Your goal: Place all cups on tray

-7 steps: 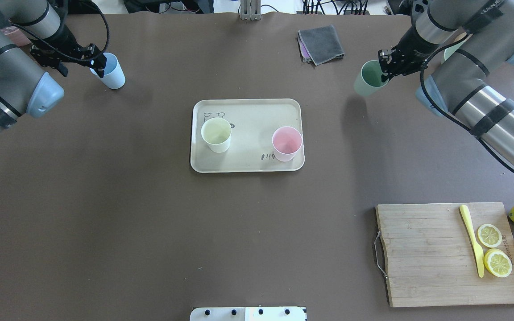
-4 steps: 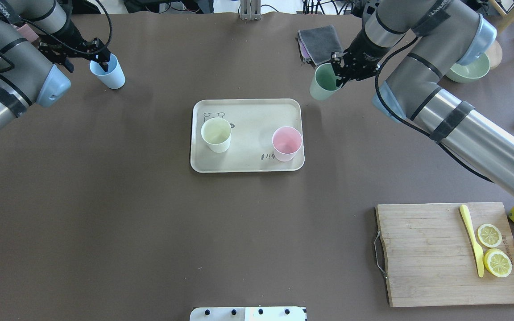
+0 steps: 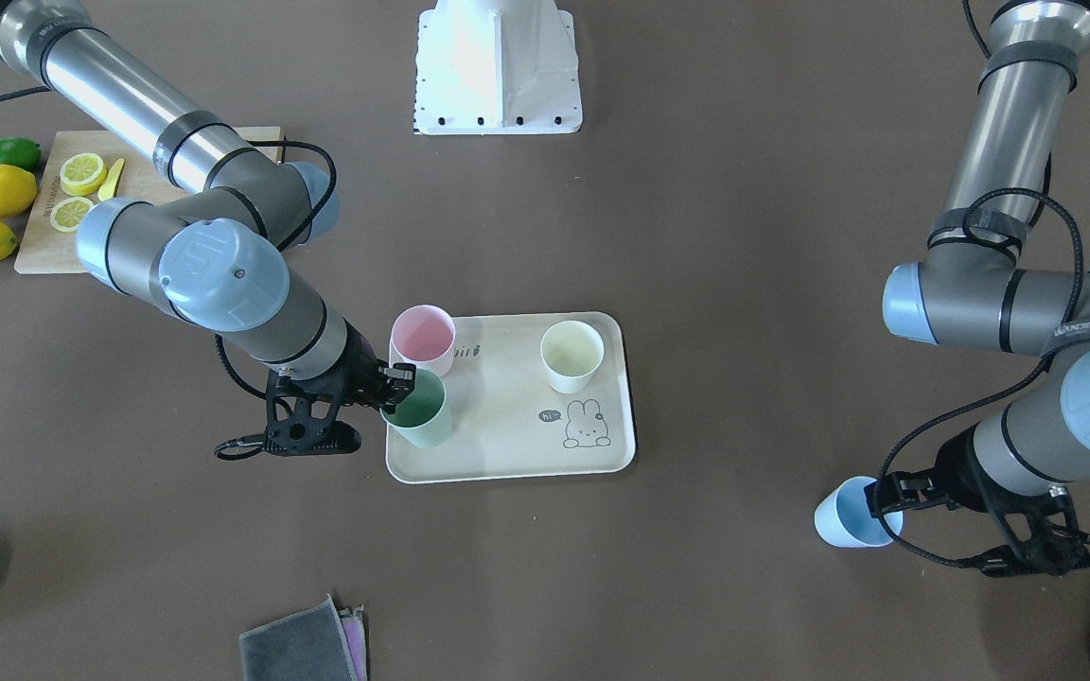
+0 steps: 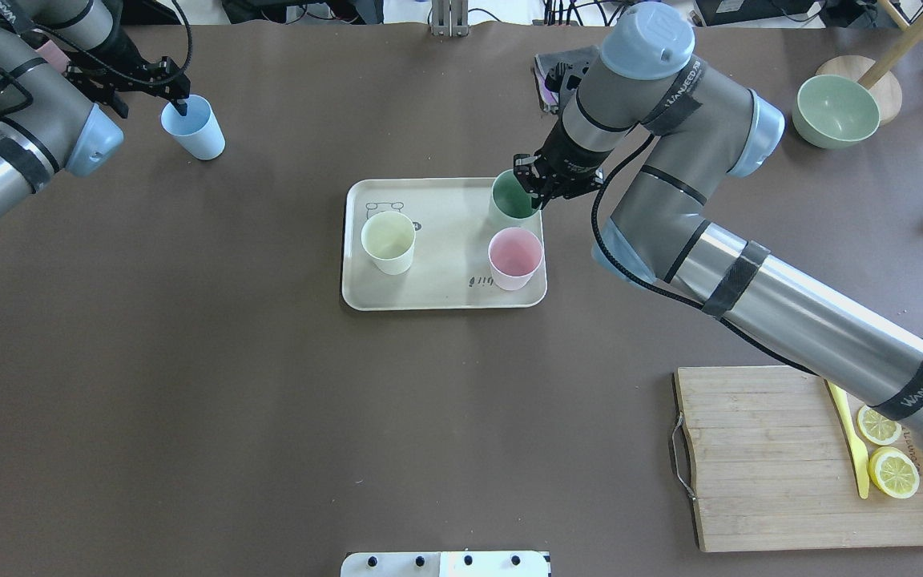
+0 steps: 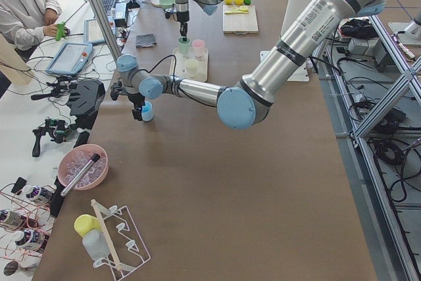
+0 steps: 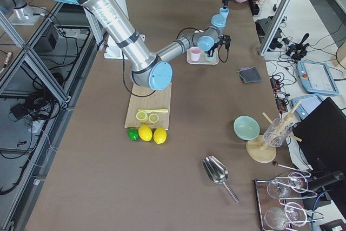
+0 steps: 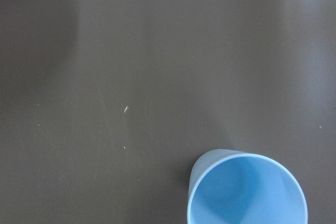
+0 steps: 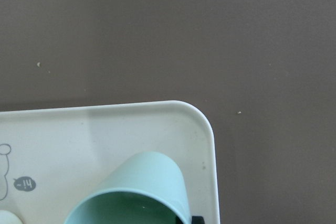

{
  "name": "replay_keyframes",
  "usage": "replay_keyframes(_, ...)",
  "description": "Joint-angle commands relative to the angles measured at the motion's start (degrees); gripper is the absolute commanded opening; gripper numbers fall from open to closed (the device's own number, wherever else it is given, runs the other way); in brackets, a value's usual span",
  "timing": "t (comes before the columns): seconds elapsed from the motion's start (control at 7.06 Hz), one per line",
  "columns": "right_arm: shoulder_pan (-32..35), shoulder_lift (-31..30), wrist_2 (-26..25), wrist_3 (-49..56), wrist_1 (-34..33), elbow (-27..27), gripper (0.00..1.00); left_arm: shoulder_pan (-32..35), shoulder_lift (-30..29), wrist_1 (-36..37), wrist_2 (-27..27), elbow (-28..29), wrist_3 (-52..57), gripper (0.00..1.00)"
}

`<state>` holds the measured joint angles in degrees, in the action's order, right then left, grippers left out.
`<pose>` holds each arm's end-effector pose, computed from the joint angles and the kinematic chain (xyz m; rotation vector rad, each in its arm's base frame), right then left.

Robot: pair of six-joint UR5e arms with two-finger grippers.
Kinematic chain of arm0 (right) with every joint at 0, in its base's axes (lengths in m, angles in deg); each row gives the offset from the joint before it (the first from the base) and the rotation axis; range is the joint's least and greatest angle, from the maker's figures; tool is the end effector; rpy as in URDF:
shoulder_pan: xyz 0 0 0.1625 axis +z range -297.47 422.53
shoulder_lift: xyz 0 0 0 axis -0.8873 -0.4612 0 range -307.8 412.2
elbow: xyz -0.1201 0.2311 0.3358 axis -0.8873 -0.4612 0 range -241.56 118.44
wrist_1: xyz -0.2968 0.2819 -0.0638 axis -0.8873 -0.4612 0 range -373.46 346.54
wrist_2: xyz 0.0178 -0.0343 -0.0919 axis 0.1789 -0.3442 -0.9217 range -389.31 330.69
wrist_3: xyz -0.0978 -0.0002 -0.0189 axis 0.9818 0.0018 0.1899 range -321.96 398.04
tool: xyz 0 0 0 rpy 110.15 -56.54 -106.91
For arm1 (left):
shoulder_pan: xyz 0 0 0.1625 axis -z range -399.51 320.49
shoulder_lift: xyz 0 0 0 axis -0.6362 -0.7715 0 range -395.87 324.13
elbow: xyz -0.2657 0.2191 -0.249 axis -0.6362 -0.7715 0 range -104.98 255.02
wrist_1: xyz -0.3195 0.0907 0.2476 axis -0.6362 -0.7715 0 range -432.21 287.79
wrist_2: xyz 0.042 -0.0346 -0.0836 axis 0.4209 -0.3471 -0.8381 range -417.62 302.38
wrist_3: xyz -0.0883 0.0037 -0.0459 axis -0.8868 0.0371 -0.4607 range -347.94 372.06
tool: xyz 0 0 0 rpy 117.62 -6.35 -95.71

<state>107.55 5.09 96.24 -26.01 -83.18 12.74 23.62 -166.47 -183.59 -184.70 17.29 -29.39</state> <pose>-0.4876 -0.5946 0.2760 -0.0104 -0.9886 0.0482 0.2920 -0.7384 0.4479 0.0587 0.8033 -0.0729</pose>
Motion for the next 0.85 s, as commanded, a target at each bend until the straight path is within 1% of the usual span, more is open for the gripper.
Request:
replay_keyframes(0.0,-0.89,0.87,-1.10,-0.37,0.37,0.14,0.99,-0.20,-1.41,-2.43,0.00,3.50,-0.12,0.87)
replay_keyframes(0.14,-0.37,1.48,-1.01,-0.20,0.20,0.14,1.00,-0.55,-1.41,-2.87,0.00,3.50,-0.82,0.58)
replay_keyframes(0.28,1.46,1.49,-0.49,-0.11,-0.32,1.19,1.00,-1.07,-1.24,-4.01,-0.09,3.42,-2.48,0.01)
replay_keyframes(0.43,3.04,1.40,0.39,-0.03,-0.50,1.54,1.00,-1.17,-1.15,-4.11,-1.66,3.33,-2.67,0.00)
replay_keyframes(0.57,5.32,1.23,3.61,0.24,-0.51,1.81,1.00,-1.17,-1.24,-4.02,-2.54,2.72,-3.45,0.00)
replay_keyframes(0.71,7.00,0.79,4.60,0.67,-0.59,1.81,1.00,-1.52,-1.76,-3.85,-3.07,1.06,-6.42,0.00)
